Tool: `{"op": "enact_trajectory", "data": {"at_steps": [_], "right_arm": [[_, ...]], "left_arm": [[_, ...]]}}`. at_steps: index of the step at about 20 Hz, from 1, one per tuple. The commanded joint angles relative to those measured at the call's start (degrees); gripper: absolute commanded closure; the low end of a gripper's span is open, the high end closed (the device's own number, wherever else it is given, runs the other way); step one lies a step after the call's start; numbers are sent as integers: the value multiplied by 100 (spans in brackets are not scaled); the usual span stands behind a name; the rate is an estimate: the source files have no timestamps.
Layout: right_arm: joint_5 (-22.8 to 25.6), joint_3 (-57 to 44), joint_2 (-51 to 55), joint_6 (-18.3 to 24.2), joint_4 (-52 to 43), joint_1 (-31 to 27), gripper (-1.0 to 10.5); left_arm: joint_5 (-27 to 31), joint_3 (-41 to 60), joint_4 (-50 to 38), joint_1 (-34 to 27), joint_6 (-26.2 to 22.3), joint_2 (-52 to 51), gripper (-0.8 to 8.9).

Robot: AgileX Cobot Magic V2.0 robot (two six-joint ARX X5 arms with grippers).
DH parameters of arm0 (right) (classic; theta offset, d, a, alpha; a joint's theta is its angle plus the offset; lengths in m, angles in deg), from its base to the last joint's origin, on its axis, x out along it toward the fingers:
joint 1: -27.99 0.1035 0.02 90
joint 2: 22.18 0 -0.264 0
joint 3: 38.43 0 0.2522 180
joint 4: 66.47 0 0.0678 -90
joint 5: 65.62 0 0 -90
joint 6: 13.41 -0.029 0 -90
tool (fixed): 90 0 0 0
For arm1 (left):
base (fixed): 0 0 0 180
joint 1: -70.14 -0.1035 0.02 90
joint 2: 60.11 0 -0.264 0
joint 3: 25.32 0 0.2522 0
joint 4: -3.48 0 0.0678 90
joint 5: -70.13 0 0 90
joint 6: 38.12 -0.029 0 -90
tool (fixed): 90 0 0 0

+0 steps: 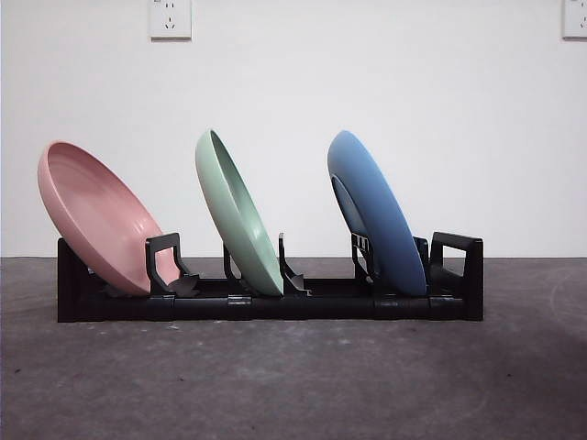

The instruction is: Place the plate

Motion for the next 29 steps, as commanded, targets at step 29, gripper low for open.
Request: {"op": "enact_trajectory", "data": {"at_steps": [29], "right_arm": [[-2452, 881, -243, -4651, -11, 2, 933]], "left_arm": [[-1958, -535, 404, -9, 4682, 109, 795]]}}
